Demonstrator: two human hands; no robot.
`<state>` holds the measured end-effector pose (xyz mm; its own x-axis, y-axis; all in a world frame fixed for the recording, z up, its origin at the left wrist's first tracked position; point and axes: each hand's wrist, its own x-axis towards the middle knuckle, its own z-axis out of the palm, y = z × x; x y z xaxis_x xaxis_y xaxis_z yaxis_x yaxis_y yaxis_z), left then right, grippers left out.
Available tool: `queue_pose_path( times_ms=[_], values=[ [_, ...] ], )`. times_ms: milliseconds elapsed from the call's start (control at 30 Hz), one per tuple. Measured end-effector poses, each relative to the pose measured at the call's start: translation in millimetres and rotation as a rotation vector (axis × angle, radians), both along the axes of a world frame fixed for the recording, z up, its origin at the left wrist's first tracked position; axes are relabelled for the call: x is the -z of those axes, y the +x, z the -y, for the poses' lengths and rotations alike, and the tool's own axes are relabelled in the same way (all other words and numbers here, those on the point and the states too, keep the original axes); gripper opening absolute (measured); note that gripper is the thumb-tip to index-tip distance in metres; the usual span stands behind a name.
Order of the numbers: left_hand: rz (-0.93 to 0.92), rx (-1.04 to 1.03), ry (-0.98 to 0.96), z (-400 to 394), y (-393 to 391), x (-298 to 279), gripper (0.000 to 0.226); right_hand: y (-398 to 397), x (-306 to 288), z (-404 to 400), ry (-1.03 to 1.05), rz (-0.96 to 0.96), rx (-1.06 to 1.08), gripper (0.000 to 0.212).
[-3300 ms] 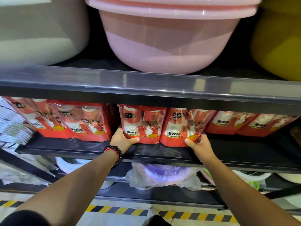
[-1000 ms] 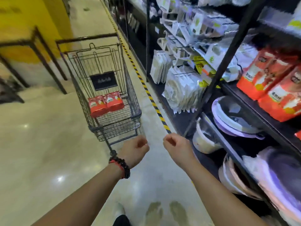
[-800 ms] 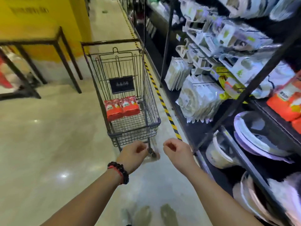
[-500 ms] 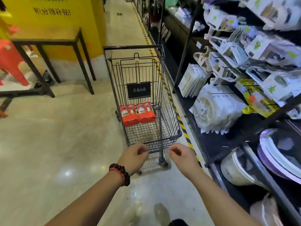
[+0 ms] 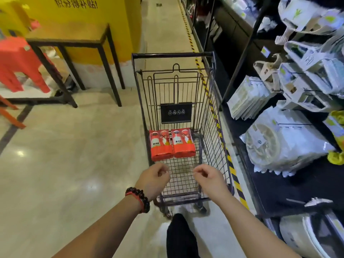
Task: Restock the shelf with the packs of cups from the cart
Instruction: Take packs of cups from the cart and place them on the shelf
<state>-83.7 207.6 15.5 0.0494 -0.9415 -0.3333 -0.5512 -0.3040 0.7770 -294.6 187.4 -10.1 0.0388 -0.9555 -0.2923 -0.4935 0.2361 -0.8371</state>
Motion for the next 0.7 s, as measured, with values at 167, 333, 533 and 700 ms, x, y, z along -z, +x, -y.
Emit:
queue_pose_path(
  times_ms=[167,333,533,700],
  values=[
    [0.052,-0.047,0.103,97.4,-3.9,21.7,0.006,4.6,29.8,107.6,0.098,0.031,-0.043,0.025],
    [0.034,-0.082,0.217,182.7,-10.4,54.1,0.009,1.9,65.2,192.4,0.153,-0.037,-0.102,0.012],
    [-0.002,-0.179,0.367,242.8,-6.3,99.1,0.026,0.2,123.0,264.3,0.253,-0.054,-0.108,0.006],
    [-0.126,-0.306,0.453,268.0,-1.4,135.9,0.007,-0.9,192.6,303.8,0.413,-0.07,-0.039,0.012]
  ],
)
